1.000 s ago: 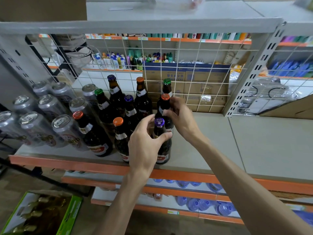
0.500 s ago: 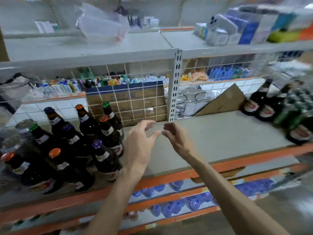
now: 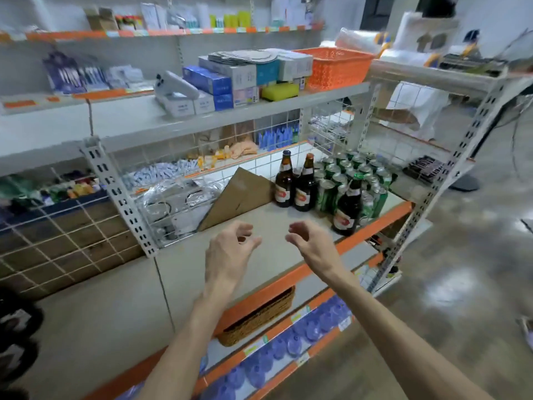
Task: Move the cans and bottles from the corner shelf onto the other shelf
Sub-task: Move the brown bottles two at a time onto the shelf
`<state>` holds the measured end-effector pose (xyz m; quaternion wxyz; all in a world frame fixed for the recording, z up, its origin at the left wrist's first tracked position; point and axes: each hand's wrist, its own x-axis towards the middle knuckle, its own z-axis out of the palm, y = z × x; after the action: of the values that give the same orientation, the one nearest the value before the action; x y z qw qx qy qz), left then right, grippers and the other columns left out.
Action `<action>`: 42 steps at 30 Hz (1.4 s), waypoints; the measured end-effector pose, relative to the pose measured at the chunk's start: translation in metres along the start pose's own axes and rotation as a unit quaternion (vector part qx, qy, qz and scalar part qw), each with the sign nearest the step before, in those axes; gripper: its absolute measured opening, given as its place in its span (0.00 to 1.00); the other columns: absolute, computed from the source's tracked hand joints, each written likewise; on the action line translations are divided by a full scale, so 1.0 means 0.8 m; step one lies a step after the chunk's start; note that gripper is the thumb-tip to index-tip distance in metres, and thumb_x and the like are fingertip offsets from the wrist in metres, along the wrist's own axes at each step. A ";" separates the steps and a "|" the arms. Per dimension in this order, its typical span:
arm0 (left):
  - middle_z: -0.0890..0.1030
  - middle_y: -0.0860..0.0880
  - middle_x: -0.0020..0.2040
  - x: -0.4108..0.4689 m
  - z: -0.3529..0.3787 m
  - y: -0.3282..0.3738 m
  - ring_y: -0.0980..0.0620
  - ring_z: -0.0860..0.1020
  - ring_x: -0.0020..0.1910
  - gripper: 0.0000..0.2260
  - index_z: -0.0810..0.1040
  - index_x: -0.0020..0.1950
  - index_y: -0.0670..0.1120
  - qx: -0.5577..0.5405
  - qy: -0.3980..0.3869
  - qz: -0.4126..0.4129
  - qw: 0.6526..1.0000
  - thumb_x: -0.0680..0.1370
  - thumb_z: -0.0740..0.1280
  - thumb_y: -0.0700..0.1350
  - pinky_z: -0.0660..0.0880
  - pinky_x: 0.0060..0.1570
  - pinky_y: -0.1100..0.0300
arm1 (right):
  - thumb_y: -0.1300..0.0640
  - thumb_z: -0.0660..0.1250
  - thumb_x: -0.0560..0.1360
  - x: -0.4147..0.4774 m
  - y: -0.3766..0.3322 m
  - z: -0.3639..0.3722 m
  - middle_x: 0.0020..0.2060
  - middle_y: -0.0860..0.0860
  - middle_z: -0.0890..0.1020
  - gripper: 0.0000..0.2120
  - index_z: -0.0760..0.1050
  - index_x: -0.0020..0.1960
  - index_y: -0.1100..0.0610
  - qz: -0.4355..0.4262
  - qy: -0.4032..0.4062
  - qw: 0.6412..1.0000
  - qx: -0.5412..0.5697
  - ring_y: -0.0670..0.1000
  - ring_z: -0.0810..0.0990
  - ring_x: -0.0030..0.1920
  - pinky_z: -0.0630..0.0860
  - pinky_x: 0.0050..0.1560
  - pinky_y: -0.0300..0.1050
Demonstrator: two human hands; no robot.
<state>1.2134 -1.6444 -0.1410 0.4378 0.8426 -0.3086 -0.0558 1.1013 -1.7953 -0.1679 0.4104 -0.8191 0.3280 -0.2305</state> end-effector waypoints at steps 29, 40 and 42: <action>0.82 0.48 0.60 0.321 0.223 0.021 0.50 0.80 0.57 0.20 0.77 0.66 0.45 -0.046 -0.012 -0.030 0.998 0.75 0.75 0.44 0.76 0.57 0.55 | 0.54 0.71 0.74 0.306 0.108 -0.057 0.44 0.47 0.78 0.12 0.74 0.55 0.56 0.037 0.086 0.996 -0.010 0.49 0.75 0.46 0.64 0.42 0.38; 0.82 0.53 0.58 0.393 0.264 0.021 0.55 0.79 0.59 0.20 0.78 0.65 0.51 -0.105 -0.024 -0.014 0.994 0.75 0.75 0.45 0.76 0.59 0.57 | 0.55 0.70 0.74 0.368 0.112 -0.035 0.45 0.44 0.79 0.14 0.74 0.58 0.53 0.023 0.116 0.992 0.031 0.45 0.76 0.45 0.69 0.45 0.39; 0.80 0.55 0.55 0.398 0.269 0.022 0.56 0.77 0.55 0.20 0.78 0.65 0.50 -0.096 -0.021 -0.014 0.995 0.74 0.75 0.46 0.73 0.54 0.62 | 0.54 0.70 0.74 0.375 0.118 -0.031 0.46 0.46 0.80 0.14 0.74 0.58 0.54 0.026 0.118 0.993 0.019 0.49 0.78 0.46 0.72 0.45 0.44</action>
<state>1.3821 -1.9842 -0.2026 0.5091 0.7997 -0.2988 -0.1092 1.2557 -2.0682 -0.1993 0.3900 -0.7697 0.3907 -0.3207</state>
